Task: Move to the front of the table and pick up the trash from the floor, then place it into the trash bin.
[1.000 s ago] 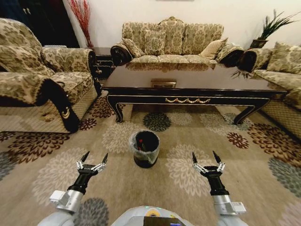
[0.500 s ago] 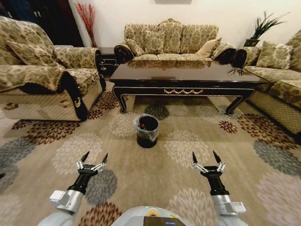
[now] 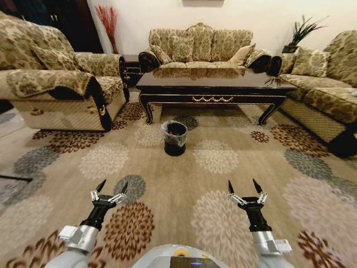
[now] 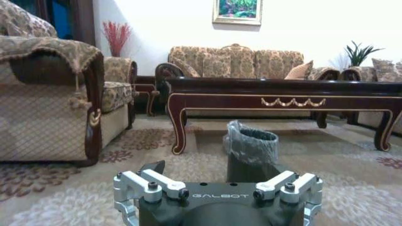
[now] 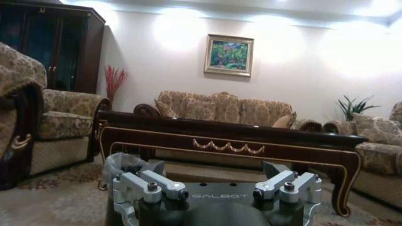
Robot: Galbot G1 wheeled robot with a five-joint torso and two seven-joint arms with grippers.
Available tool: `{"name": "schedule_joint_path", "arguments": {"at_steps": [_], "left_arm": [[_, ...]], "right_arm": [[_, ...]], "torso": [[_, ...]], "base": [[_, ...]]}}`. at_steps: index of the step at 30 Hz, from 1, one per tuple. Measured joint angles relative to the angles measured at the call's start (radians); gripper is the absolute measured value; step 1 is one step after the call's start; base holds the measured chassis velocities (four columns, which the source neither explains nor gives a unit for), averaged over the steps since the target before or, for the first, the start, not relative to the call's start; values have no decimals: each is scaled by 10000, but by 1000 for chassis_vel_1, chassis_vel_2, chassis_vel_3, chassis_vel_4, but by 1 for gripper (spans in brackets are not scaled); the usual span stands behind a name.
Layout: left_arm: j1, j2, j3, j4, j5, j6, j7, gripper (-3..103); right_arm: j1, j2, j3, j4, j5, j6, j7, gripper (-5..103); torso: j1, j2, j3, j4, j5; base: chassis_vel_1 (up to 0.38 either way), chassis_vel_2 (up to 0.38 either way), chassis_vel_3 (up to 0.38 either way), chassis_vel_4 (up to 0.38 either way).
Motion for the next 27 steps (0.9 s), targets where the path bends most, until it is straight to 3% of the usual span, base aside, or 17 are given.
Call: {"name": "schedule_joint_path", "arguments": {"at_steps": [27], "left_arm": [[-1, 0, 1, 0, 0, 0, 0, 100]], "right_arm": [[0, 0, 0, 0, 0, 0, 0, 100]], "torso": [[0, 0, 0, -1, -1]], "base": [[306, -313, -307, 306]]}}
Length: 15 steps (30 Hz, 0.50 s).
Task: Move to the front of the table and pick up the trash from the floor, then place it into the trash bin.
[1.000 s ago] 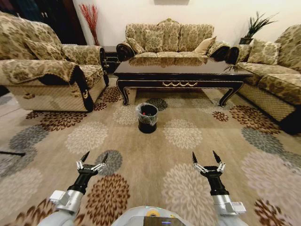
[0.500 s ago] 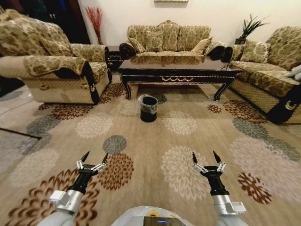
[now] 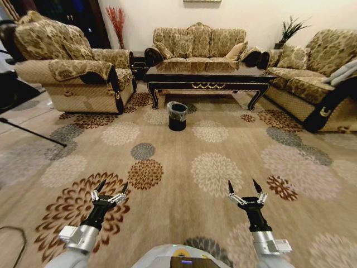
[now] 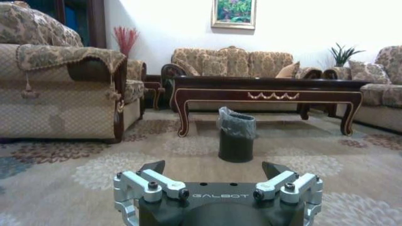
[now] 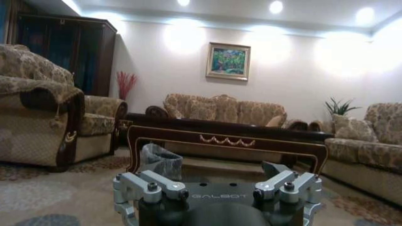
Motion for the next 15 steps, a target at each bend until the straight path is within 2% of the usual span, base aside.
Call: {"name": "schedule_joint_path", "arguments": {"at_steps": [5, 7, 15], "left_arm": [[1, -1, 0, 0, 0, 1, 0, 100], [2, -1, 1, 0, 0, 1, 0, 100], [-3, 1, 0, 0, 0, 0, 0, 100]], "right_arm": [[-2, 0, 0, 0, 0, 0, 0, 100], [-3, 0, 0, 0, 0, 0, 0, 100], [4, 0, 0, 0, 0, 0, 0, 100]], "torso": [[-3, 1, -4, 0, 2], [-4, 3, -5, 2, 0], [5, 19, 27, 2, 4]], "base": [[235, -250, -226, 254], [65, -145, -102, 115], [-24, 23, 23, -14]]}}
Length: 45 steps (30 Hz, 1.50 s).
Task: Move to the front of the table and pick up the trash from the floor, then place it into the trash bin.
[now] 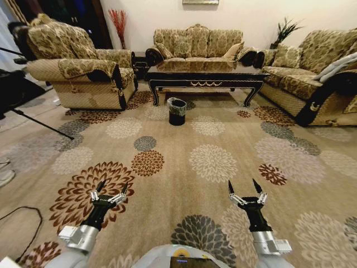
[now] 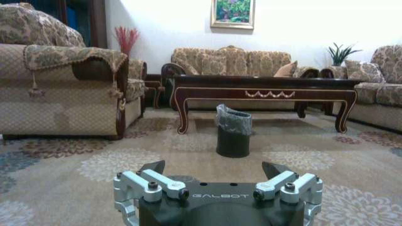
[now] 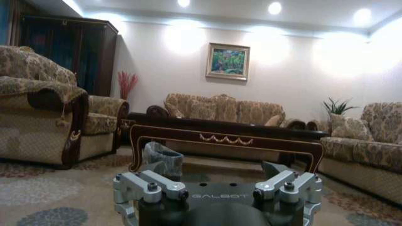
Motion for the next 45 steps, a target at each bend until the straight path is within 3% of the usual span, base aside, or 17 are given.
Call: {"name": "schedule_joint_path", "arguments": {"at_steps": [16, 45], "left_arm": [[3, 0, 0, 0, 0, 0, 0, 100], [2, 0, 0, 0, 0, 0, 0, 100]], "right_arm": [[-3, 0, 0, 0, 0, 0, 0, 100], [-3, 0, 0, 0, 0, 0, 0, 100]], "torso": [[28, 634, 581, 1, -3], [262, 1863, 1576, 1, -3]], "base": [[0, 0, 0, 0], [0, 0, 0, 0]]}}
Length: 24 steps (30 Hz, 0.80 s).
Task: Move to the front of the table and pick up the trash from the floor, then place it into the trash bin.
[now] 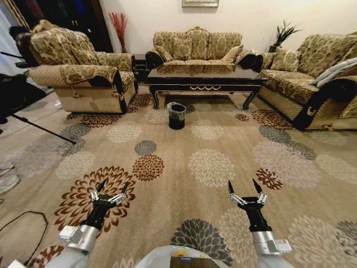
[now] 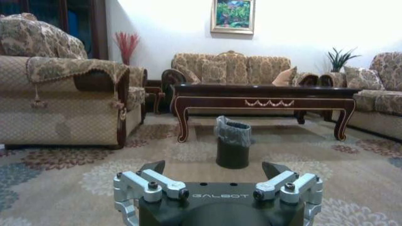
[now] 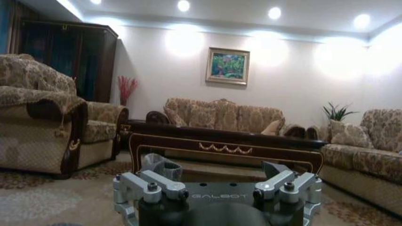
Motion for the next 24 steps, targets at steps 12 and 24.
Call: {"name": "schedule_joint_path", "arguments": {"at_steps": [12, 24], "left_arm": [[0, 0, 0, 0, 0, 0, 0, 100], [0, 0, 0, 0, 0, 0, 0, 100]], "right_arm": [[0, 0, 0, 0, 0, 0, 0, 100], [0, 0, 0, 0, 0, 0, 0, 100]], "torso": [[136, 473, 338, 0, 0], [252, 842, 587, 0, 0]], "base": [[0, 0, 0, 0], [0, 0, 0, 0]]}}
